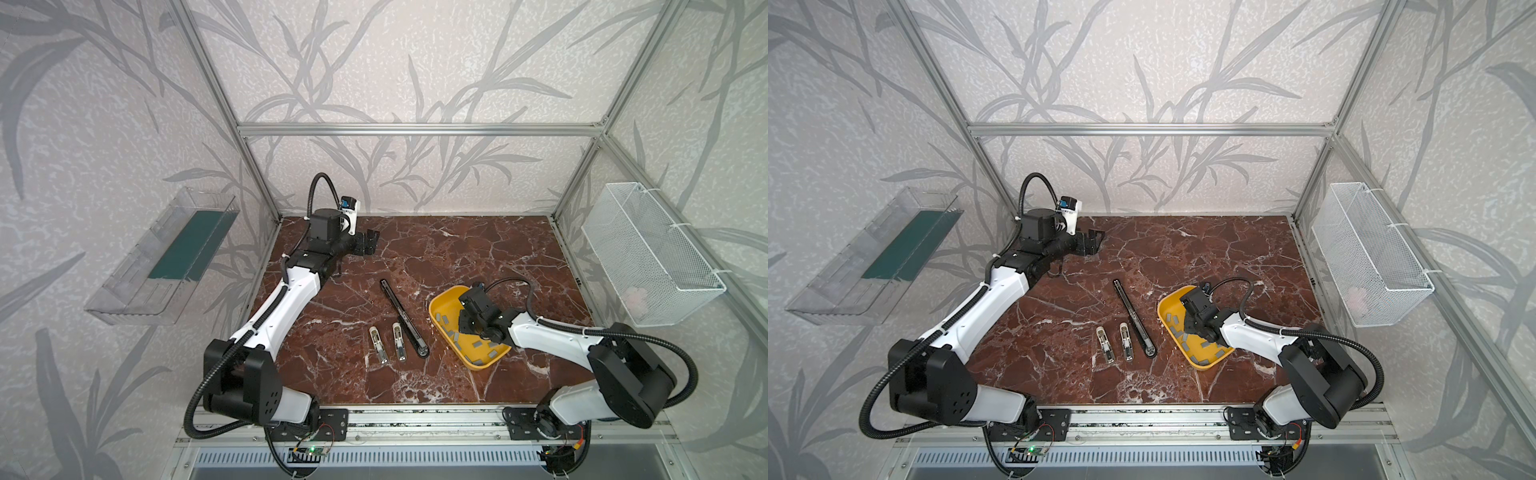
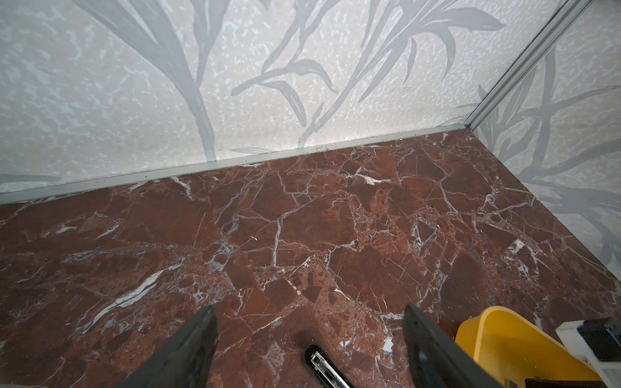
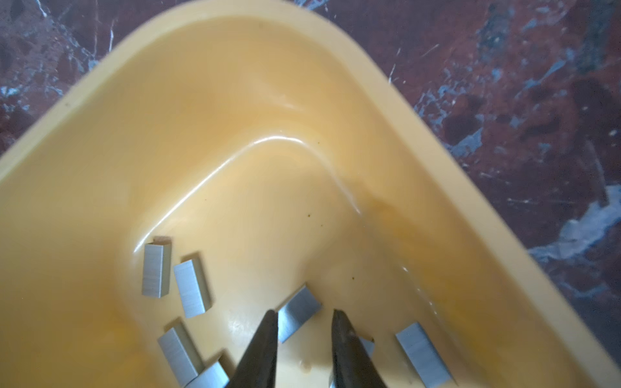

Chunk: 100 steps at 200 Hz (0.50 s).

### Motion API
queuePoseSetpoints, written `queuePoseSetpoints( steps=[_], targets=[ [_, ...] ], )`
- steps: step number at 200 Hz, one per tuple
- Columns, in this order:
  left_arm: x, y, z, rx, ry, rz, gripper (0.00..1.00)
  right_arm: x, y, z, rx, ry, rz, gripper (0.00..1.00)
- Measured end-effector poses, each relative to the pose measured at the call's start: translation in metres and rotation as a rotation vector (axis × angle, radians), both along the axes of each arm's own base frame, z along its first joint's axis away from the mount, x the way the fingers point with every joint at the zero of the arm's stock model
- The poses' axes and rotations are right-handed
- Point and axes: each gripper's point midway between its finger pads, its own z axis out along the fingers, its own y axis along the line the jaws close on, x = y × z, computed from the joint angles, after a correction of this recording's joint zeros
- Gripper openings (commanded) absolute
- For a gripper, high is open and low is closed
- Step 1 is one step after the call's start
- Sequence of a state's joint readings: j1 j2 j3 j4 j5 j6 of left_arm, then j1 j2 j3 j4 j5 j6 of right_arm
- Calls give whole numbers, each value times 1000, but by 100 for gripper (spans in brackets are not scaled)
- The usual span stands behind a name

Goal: Load the staples into the stapler

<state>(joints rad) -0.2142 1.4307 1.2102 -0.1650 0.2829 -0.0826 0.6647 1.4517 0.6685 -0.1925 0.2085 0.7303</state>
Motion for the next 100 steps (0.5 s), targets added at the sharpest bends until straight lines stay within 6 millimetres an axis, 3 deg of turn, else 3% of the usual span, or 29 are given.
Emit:
queuePoseSetpoints(
  steps=[100],
  targets=[
    [0,-1,0,-5,1,-2,86,-4,6,-2,32,27,11,35]
  ],
)
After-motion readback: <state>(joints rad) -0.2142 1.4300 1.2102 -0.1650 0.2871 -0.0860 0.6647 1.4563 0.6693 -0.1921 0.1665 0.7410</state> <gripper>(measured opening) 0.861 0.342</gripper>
